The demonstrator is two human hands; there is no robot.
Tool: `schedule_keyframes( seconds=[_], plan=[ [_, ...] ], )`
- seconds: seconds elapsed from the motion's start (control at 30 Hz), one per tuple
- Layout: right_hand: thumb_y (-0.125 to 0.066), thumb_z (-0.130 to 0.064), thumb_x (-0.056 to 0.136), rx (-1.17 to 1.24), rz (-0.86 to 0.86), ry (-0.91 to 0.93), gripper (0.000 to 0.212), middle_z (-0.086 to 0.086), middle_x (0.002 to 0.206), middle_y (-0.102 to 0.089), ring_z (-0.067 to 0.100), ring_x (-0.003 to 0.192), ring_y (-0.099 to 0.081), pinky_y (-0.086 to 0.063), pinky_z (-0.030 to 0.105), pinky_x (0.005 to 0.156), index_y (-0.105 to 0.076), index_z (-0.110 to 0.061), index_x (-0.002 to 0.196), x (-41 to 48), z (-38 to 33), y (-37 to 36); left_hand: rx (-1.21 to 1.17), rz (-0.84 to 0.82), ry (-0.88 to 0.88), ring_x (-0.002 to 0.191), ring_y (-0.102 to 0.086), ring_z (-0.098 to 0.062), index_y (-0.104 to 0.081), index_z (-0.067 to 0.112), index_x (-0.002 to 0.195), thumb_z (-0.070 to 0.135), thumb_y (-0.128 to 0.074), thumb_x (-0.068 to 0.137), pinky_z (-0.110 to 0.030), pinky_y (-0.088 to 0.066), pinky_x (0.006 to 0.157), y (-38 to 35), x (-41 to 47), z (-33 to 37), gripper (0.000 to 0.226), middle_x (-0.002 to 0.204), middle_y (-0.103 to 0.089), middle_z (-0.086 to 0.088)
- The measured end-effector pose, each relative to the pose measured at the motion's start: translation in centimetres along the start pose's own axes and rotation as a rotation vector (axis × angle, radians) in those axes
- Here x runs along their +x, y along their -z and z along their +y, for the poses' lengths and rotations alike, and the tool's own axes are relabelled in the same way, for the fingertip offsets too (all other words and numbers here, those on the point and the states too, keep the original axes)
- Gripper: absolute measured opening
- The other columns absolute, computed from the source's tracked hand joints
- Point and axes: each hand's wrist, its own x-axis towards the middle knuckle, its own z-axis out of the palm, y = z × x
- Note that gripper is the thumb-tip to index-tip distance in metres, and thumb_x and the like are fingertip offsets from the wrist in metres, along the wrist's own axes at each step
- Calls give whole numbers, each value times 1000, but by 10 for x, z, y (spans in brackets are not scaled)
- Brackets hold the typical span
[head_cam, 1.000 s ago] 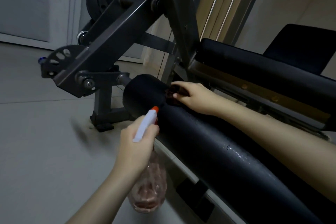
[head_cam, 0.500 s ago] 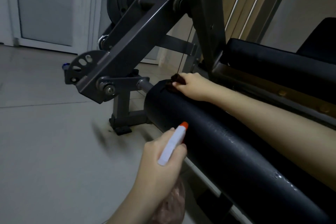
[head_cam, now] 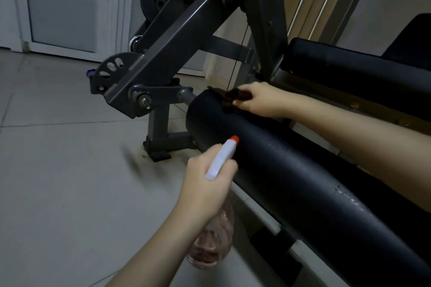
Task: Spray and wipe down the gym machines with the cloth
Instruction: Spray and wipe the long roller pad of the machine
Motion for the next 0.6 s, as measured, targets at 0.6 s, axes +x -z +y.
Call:
schedule_keyframes(
  seconds=[0.6],
  plan=[
    [-49, -35, 95, 138, 58, -157, 29, -4, 108, -57, 13, 98, -53, -37, 23, 83, -53, -28, 124, -62, 40, -1, 42, -39, 135, 62, -44, -18, -55, -4, 82, 25, -53, 80, -36, -35, 59, 5, -1, 15, 29, 63, -47, -5]
  ],
)
